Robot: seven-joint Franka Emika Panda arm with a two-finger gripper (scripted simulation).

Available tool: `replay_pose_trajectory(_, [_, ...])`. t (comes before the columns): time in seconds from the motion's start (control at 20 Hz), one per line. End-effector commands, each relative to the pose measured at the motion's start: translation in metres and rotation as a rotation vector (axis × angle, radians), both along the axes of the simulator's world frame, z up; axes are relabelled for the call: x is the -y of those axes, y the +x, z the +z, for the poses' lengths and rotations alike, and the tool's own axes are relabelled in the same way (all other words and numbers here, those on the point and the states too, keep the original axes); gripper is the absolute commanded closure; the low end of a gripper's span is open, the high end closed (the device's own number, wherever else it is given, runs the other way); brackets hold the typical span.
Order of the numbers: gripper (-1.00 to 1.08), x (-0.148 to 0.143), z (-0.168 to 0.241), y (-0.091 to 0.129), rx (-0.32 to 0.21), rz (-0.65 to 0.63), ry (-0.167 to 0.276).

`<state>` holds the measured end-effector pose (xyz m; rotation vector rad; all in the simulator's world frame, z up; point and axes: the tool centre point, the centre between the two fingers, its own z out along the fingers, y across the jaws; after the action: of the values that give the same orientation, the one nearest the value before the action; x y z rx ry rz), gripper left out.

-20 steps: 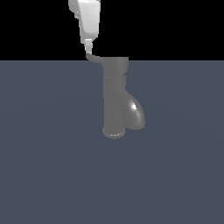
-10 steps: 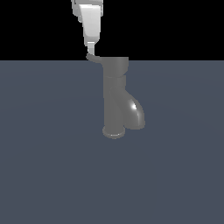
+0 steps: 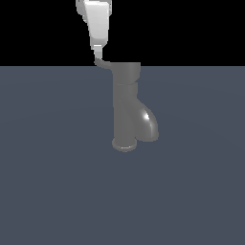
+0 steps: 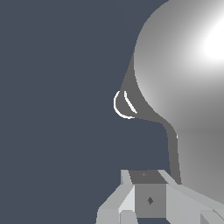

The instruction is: Turn on the faucet by rotating a designated handle.

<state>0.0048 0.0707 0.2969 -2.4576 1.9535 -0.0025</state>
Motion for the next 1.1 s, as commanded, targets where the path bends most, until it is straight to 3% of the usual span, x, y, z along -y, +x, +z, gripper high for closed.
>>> replay_pose_trajectory(0.0, [1.08, 0.0, 0.0, -0.009, -0.003, 0.0, -0.001])
replay_pose_trajectory(0.55, [1.08, -0.001, 0.0, -0.042, -0.003, 0.0, -0.001])
replay_pose_trajectory(0.65, [1.08, -0.006, 0.0, -0.037, 0.002, 0.007, 0.003])
replay_pose_trajectory(1.05, [1.08, 0.012, 0.0, -0.058, 0.001, 0.005, 0.002])
